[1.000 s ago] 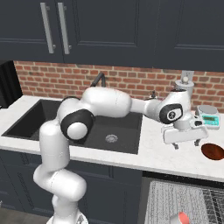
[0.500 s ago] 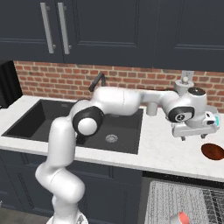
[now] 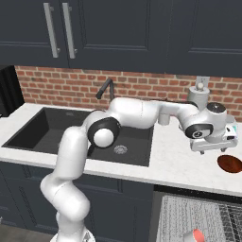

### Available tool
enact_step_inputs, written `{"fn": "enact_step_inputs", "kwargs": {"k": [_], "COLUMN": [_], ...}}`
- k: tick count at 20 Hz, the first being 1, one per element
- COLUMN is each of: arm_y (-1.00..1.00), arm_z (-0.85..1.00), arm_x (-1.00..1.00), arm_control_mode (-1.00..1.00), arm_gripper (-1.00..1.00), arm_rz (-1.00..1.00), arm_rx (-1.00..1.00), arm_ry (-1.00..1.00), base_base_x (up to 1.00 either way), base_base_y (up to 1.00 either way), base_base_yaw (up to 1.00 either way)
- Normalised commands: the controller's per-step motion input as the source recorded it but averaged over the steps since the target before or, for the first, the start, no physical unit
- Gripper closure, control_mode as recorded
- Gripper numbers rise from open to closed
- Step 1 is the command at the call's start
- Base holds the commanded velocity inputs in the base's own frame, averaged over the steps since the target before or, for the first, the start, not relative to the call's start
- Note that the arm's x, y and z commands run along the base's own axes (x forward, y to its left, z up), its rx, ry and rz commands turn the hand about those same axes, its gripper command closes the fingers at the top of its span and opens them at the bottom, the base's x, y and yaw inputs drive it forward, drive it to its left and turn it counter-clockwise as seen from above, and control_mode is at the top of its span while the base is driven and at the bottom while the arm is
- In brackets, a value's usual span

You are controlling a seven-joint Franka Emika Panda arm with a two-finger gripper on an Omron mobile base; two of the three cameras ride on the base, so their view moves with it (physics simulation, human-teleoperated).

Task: Pick up the cup and bowl from the counter, place them in the dishwasher, and close the dishwasher door.

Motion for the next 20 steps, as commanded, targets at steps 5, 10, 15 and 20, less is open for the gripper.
{"fn": "enact_step_inputs", "kwargs": {"k": [5,10,15,20], "arm_y": [0.00,0.00,0.00,-0.12], "arm_z": [-0.35,-0.03,-0.10,-0.20], "arm_x": [0.29,0.27,0.05,0.16], "arm_control_mode": [-1.00,-1.00,-1.00,-1.00], "arm_gripper": [-1.00,-1.00,-1.00,-1.00], "arm_rz": [-0.07,-0.07,-0.09,-0.08], "arm_rx": [-0.18,-0.07,0.00,0.00], "arm_ry": [0.00,0.06,0.10,0.02], "base_base_x": [0.00,0.00,0.00,0.00], "base_base_y": [0.00,0.00,0.00,0.00], "base_base_yaw": [0.00,0.00,0.00,0.00]}}
